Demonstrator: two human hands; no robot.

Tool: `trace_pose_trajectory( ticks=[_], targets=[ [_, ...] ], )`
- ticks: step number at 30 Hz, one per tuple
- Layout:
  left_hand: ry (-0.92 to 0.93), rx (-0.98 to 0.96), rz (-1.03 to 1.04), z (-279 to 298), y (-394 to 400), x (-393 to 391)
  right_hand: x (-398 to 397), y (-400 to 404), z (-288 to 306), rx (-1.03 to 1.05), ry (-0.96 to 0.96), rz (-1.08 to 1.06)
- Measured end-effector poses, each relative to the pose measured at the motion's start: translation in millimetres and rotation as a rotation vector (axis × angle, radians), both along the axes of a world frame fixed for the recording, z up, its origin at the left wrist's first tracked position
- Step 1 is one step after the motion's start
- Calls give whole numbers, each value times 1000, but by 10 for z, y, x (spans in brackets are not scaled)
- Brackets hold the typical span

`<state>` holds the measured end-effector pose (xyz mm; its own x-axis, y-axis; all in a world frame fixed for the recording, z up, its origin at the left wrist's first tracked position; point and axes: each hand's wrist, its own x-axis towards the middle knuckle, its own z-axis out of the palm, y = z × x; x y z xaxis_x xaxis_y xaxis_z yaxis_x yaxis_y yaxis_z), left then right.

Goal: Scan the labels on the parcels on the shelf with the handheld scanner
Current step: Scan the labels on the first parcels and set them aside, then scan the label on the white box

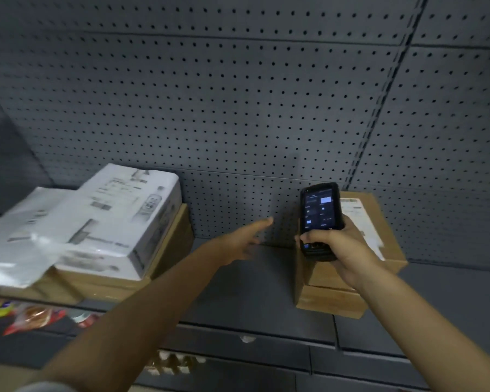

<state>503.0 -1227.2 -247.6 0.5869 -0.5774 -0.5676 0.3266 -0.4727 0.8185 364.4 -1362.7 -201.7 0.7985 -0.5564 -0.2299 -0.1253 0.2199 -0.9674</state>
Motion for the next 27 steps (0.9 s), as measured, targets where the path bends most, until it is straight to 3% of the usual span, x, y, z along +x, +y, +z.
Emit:
trace_pose_trajectory(
  ticks=[6, 12, 15, 18, 20, 22, 27],
  targets=[
    [-183, 104, -19, 409, 1052, 436, 552, 869, -50, 289, 16, 256],
    [-661, 116, 354, 704, 2285, 1173, 1102, 1827, -111, 525, 82, 348],
    [-774, 267, 417, 618, 2777, 1587, 1336, 2235, -119, 570, 64, 359],
    [-688, 449, 351, 445, 3077, 1774, 1476, 2522, -126, 598, 48, 330],
    [-578, 444, 289, 317, 3183, 1817, 1515, 2628, -152, 610, 40, 306],
    [-471, 352, 261, 226, 3248, 1865, 1525, 2684, -156, 586, 46, 289],
    [-5, -119, 233, 173, 3337, 1935, 1465, 2688, -135, 505, 87, 283]
  ],
)
